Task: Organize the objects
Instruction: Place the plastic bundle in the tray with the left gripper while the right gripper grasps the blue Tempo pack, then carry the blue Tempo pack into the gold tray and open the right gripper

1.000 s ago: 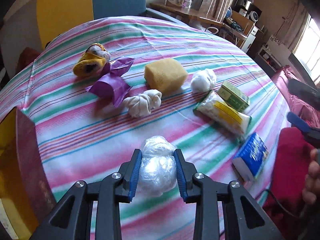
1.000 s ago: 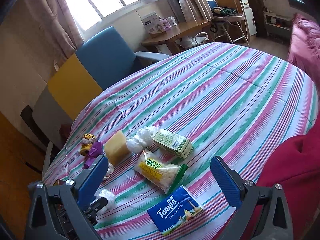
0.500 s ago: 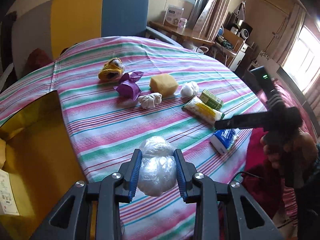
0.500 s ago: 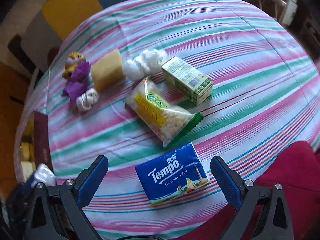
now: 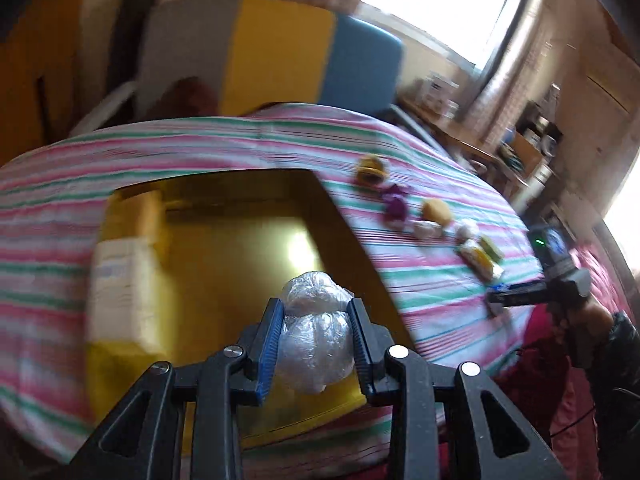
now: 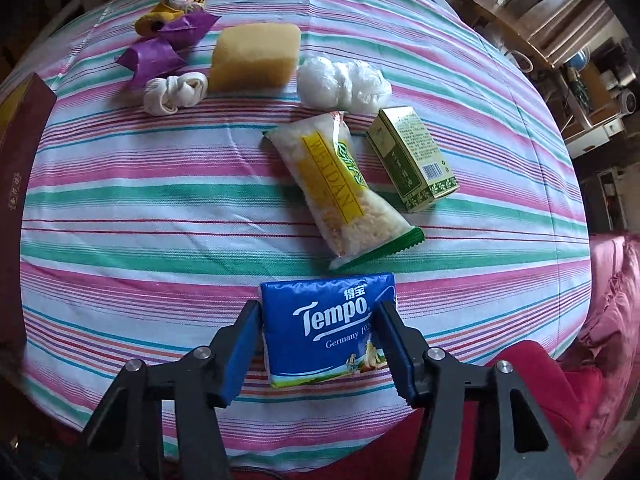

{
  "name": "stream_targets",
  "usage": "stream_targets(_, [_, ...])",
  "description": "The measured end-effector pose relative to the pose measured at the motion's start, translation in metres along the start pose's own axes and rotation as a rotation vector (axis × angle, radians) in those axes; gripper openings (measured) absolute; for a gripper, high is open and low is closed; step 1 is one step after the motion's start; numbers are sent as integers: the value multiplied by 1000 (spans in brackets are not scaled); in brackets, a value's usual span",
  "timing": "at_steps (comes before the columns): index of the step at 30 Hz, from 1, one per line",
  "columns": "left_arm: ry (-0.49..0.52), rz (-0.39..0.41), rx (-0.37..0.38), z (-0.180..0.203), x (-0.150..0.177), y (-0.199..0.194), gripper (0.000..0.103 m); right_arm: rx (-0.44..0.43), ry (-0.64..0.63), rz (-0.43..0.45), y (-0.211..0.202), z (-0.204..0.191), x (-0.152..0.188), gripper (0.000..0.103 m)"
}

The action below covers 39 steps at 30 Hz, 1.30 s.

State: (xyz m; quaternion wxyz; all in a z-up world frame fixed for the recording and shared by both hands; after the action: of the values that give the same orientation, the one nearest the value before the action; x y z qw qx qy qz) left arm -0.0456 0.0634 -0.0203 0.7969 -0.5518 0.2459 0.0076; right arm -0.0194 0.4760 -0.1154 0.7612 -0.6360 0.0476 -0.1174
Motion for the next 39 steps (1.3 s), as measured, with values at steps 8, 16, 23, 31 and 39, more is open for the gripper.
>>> stream_targets(8, [-138,-37,-141,-83,34,2,33,-117,52,77,-11,15,9,46])
stream_targets(16, [-166,-84,-212,-97,42,26,39,-125,46,70,-11,9,3,44])
stream_targets(23, [-157,-60,-240,-90,44,20,43,-121,69,46,-5,15,-2,53])
stream_targets(31, [-156,4,-176,-80,42,3,43,-107,85,6,-2,13,-7,68])
stream_targets(39, [-175,21,-148,-82,43,-3,43,-77,65,21,-8,8,-7,54])
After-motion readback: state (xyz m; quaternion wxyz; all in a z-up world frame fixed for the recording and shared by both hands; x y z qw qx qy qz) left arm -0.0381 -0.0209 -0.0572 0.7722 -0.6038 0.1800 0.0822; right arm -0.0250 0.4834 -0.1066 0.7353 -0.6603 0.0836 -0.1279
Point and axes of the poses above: each gripper's, at about its wrist camera, not at the fingertips, and y roughly the way its jaws point, z to its right, x to its underside, the point moved 2 cm from there along y, roughly the way its jaws point, and after that the axes turned 15 degrees about -z, right-handed, at the moved point
